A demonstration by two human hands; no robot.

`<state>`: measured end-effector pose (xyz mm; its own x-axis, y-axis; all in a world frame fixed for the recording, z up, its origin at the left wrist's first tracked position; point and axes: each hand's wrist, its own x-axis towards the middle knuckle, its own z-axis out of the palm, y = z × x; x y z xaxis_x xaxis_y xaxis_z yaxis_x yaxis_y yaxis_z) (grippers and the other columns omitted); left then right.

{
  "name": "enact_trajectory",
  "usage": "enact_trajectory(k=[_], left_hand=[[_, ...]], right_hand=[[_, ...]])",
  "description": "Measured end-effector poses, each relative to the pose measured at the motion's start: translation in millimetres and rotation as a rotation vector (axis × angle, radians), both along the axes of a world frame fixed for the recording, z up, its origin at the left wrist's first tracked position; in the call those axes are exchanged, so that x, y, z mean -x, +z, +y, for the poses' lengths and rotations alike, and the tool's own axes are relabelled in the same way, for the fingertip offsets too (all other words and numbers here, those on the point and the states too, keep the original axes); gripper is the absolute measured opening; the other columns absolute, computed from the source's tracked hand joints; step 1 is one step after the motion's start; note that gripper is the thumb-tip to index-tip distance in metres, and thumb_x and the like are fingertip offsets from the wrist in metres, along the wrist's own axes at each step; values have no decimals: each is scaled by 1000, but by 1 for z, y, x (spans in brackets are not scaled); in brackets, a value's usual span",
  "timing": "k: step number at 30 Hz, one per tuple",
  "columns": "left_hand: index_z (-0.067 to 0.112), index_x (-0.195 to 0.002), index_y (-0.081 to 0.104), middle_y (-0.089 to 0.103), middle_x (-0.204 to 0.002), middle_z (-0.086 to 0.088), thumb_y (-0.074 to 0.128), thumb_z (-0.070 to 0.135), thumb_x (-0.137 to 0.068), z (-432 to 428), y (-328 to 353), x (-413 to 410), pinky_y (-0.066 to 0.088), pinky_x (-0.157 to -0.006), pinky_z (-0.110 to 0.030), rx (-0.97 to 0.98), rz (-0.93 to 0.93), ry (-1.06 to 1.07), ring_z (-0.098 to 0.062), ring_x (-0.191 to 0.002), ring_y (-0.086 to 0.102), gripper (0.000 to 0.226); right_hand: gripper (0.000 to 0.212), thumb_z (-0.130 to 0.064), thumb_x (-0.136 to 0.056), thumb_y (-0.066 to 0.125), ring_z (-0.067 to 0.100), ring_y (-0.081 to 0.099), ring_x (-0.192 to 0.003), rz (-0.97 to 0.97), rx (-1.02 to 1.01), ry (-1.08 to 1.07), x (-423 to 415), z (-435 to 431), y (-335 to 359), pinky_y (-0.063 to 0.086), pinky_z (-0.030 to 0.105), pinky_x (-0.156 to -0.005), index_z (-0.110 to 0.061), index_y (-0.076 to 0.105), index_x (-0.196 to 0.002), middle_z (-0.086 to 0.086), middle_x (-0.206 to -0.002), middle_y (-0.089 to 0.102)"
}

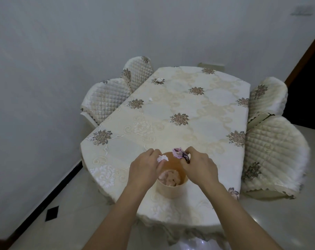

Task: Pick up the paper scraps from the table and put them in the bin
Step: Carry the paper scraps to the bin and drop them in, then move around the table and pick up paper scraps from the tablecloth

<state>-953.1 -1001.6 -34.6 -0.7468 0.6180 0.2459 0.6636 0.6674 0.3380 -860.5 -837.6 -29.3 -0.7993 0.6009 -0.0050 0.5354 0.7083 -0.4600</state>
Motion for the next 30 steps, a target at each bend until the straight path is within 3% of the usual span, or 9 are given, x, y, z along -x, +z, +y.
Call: enact_trajectory(k=[4,8,11,20,30], left_hand=[[24,-104,60,59,-95,7,51,46,-93,8,-13,6,48,-58,-31,99,27,2,-18,-88,55,25],[29,-125,51,55,-123,3,53,54,-87,15,-31,5,44,-80,-35,226,-38,-14,-21,-113,48,45],[30,-130,49,54,-131,5,50,57,-86,15,-37,3,41,-87,-37,233,-20,-5,-20,-120,47,52],[26,-129,53,59,-129,3,50,53,-87,6,-24,11,44,-89,-39,183,83,-10,-20,-120,51,50],[24,-130,54,61,-126,0,48,55,-87,-7,52,42,44,-91,-41,127,276,62,-22,-117,54,54]], right_hand=[[33,-51,-92,42,30,54,-68,-79,-92,-21,5,-4,-6,43,31,-56,-20,51,-99,3,-81,61],[45,-57,-87,49,29,59,-89,-167,-77,-12,8,-8,-14,42,32,-63,-21,47,-114,3,-105,58],[49,-53,-84,52,27,53,-102,-160,-47,-5,6,-8,-20,41,33,-64,-22,46,-122,3,-115,52],[44,-40,-88,52,23,48,-111,-17,-208,161,2,2,-9,43,36,-82,-23,52,-128,1,-123,55],[47,-39,-87,54,24,45,-123,153,-375,274,43,9,68,43,41,-94,-21,52,-131,3,-130,55]])
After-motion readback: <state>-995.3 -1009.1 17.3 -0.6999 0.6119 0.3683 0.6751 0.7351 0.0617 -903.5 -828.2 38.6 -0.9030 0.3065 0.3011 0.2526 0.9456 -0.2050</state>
